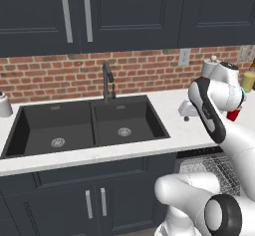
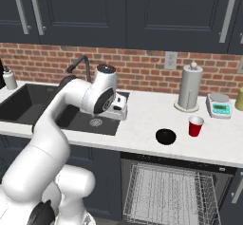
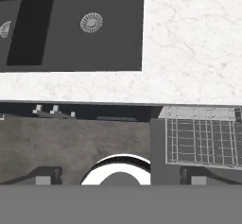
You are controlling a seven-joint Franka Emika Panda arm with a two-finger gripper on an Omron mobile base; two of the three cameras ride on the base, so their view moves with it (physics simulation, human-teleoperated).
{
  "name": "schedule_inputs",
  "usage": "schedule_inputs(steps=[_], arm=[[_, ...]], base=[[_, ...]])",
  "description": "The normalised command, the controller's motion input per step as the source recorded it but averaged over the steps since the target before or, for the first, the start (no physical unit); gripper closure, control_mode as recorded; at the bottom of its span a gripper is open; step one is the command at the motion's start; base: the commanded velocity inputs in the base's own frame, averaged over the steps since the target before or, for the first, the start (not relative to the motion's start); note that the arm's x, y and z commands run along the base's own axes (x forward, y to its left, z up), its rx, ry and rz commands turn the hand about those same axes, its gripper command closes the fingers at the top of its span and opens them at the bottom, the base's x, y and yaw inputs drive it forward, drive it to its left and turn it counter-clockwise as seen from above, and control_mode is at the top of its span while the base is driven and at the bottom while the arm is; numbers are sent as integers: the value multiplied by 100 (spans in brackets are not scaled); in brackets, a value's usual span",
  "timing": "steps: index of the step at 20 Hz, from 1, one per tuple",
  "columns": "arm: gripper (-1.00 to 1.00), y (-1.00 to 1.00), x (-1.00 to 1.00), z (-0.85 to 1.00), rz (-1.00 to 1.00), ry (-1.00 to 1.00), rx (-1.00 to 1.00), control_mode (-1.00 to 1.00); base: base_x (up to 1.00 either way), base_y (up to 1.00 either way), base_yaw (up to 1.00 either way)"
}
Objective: Pick up the cup and bowl from the counter, place them in the dishwasher, and close the dishwasher door.
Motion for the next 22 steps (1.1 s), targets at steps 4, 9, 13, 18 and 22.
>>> schedule_inputs(steps=[4, 9, 13, 18, 22], arm=[[-100, -31, 6, 0, 11, -8, 4, -100], [-100, -19, 0, -2, 4, 0, -4, -100], [-100, -49, 0, -3, 1, 0, -2, -100], [-100, -52, 0, -12, 0, 0, -2, -100], [-100, -31, 0, -19, 0, -2, -3, -100]], base=[[0, 0, 0], [0, 0, 0], [0, 0, 0], [0, 0, 0], [0, 0, 0]])
